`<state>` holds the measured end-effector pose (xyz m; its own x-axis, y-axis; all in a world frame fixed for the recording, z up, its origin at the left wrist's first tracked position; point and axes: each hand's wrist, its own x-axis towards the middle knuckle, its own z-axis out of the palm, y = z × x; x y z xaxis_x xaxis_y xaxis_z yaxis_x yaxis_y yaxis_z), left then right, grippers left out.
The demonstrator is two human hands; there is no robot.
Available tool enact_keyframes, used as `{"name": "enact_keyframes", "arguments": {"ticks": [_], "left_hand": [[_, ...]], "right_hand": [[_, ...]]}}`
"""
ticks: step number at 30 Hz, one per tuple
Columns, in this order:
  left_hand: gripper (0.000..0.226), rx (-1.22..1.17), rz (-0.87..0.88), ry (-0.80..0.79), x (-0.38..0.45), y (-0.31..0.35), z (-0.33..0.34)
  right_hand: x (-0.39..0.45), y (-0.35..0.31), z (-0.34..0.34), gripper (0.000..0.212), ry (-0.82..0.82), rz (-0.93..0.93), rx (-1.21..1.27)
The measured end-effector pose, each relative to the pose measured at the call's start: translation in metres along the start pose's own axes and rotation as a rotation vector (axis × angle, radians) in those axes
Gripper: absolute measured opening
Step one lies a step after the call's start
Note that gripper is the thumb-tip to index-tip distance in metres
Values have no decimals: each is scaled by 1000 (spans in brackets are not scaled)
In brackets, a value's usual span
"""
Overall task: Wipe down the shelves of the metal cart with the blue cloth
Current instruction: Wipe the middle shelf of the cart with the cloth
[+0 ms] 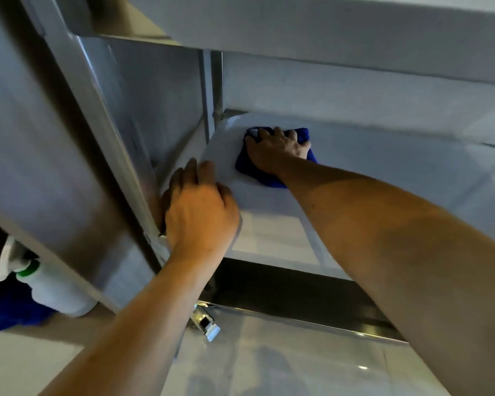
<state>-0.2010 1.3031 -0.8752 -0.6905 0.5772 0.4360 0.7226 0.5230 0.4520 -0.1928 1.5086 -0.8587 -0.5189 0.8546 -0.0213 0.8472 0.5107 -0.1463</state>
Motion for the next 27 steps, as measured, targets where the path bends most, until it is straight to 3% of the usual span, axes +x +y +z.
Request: {"name": "enact_keyframes", "arguments": {"ticks": [9,13,16,22,27], "left_hand": [[43,-46,-64,34,-3,2,1],[33,-114,-97,122,-4,2,-1],[43,-159,-118,158,-3,2,-3],[53,-77,-177,-2,0,5,-3],[65,36,7,-57,-6,52,3]], "right_hand": [[74,-5,-2,67,38,26,46],[62,-54,6,70,-13,-208,42],[49,-68,11,69,-15,-311,11],[34,-8,0,64,15,-273,4],[32,97,-16,62,38,-106,14]]}}
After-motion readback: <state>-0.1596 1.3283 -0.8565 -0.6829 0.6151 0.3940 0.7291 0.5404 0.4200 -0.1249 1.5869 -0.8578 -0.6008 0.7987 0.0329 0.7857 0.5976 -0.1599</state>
